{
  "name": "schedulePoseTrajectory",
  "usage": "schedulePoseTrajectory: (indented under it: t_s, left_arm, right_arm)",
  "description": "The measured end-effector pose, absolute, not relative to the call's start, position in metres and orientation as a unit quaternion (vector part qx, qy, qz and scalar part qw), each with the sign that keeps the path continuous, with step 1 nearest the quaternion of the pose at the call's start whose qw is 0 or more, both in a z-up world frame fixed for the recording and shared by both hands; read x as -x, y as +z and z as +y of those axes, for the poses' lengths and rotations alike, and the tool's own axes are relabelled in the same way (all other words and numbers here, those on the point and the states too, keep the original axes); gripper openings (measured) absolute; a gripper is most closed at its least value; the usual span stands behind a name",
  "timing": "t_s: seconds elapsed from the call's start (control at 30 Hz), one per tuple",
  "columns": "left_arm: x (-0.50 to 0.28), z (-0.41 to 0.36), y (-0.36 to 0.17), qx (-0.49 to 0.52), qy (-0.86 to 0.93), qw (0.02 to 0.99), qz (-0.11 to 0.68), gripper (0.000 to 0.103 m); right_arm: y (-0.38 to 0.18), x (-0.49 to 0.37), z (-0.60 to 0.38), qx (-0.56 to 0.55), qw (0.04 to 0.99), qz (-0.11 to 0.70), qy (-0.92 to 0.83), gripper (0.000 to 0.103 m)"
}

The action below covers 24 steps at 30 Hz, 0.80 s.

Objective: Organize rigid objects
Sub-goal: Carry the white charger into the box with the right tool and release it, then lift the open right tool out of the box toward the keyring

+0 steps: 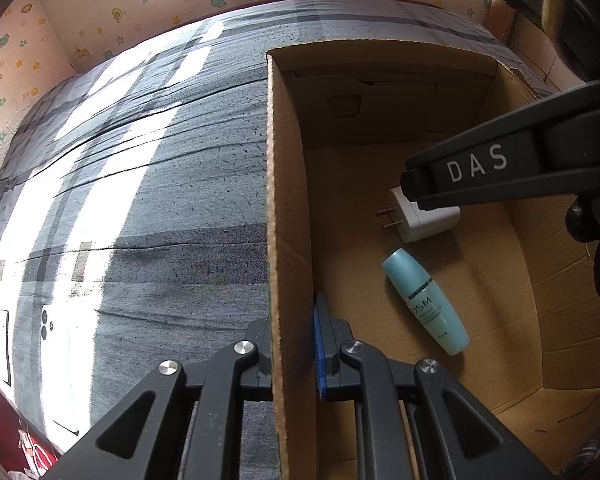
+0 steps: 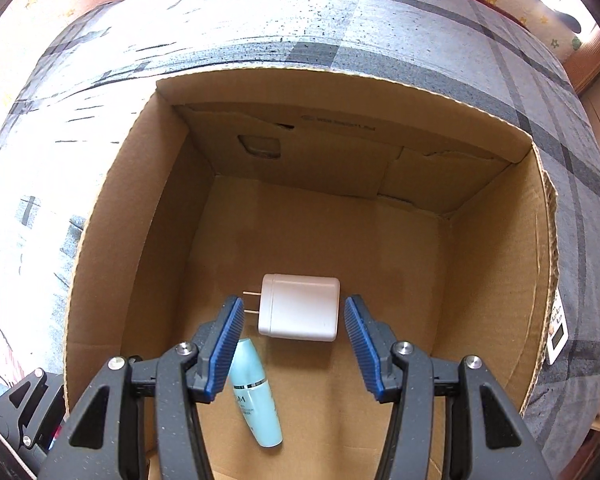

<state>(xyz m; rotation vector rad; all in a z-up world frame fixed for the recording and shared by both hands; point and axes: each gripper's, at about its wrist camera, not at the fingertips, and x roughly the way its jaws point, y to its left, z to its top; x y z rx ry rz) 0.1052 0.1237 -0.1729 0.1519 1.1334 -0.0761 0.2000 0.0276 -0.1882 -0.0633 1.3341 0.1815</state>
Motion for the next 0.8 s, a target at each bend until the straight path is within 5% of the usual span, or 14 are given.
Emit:
schedulePoseTrajectory:
  t_s: [0.67,0.8]
  left_arm:
    - [-0.105,0.124,-0.174,-0.074,-0.035,0.841,0.535,0.013]
    - [-0.104,0.123,-0.174,-0.075,-0.034,0.841,0.535,0.013]
  right_arm:
    - [-0.137,-0.174,0.018,0.017,0.805,0.589,0.072,0.057]
    - [-0.124,-0.168,0.014,0.017,0.813,0.578,0.07,0.064]
